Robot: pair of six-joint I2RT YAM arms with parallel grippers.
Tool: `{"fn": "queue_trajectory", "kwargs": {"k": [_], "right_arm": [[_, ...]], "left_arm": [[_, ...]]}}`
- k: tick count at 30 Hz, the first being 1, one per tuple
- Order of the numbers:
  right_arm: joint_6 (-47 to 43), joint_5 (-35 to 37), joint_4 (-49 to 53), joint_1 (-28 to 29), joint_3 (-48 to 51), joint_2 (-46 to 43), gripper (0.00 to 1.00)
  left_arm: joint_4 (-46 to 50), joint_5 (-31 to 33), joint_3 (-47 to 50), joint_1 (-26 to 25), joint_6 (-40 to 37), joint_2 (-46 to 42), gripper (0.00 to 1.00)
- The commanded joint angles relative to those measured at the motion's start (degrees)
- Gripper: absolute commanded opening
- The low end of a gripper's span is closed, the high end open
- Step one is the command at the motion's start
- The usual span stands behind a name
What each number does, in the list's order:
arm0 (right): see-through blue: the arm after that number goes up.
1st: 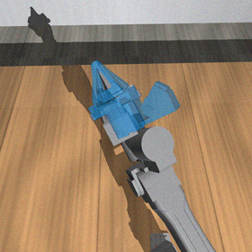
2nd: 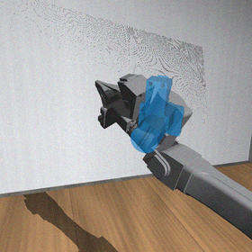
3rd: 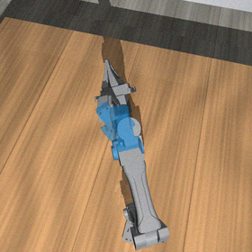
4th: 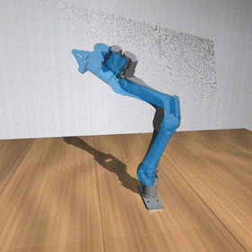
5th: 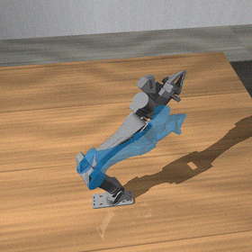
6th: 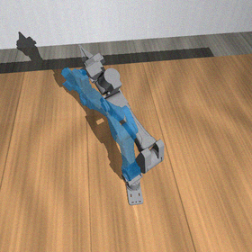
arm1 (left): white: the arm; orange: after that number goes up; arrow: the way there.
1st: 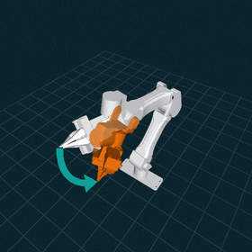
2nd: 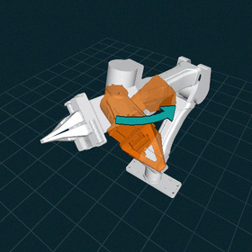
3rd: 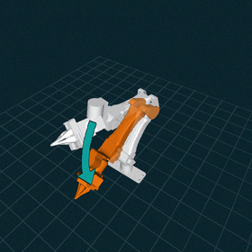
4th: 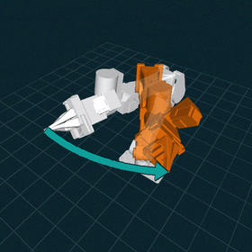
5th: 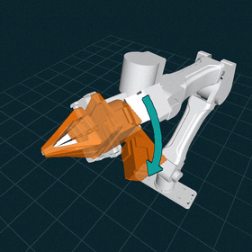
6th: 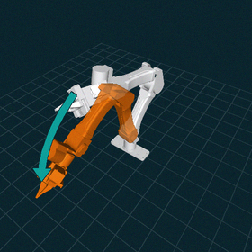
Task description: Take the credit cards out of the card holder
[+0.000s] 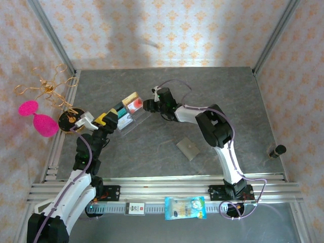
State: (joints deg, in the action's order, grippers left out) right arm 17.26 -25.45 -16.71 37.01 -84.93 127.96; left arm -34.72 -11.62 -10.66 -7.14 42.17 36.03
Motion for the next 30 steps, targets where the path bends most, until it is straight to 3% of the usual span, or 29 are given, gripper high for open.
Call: {"fn": "queue_trajectory", "kwargs": {"k": [1, 13, 30], "right_arm": [[-0.85, 1.51, 2.34, 0.43, -2.41, 1.61, 0.39], [-1.23, 10.51, 3.95, 1.96, -0.21, -0.80, 0.17], [9.86, 34.77, 5.58, 3.24, 17.80, -18.02, 0.04]], "left_arm": [[1.09, -1.43, -0.11, -0.22, -0.16, -1.14, 0.81], [1.94, -3.02, -0.42, -0.33, -0.07, -1.66, 0.82], [3.59, -4.14, -0.91, -2.18, 2.46, -1.21, 0.81]]}}
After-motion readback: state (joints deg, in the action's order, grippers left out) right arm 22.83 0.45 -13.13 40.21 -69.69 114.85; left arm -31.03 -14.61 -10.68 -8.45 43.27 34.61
